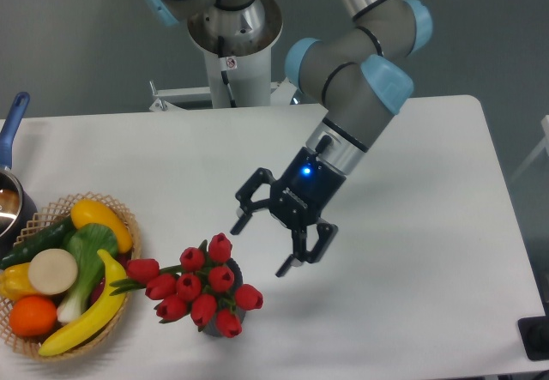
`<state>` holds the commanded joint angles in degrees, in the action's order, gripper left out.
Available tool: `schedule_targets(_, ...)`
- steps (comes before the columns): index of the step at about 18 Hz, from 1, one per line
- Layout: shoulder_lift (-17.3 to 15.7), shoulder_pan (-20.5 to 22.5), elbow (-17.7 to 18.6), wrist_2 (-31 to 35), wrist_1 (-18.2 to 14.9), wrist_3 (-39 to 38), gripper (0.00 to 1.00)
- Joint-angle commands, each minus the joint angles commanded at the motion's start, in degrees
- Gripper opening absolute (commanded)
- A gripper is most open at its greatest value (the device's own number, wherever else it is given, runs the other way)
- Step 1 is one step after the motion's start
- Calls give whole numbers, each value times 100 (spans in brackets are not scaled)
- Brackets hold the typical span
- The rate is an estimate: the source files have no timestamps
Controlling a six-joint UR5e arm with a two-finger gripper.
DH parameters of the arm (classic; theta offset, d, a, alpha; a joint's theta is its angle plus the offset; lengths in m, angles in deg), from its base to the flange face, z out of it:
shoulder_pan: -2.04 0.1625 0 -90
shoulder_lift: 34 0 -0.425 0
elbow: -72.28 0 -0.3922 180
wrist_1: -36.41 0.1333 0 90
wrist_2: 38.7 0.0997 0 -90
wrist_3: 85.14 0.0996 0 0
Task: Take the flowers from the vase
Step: 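Move the open gripper over the red tulip stems above the vase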
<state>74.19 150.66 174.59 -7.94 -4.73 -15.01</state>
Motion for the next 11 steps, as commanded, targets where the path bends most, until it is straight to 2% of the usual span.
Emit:
schedule_targets(7, 307, -149, -237, 0, 0, -193, 100)
schedule_targets(11, 457, -334, -509, 0, 0, -964, 100)
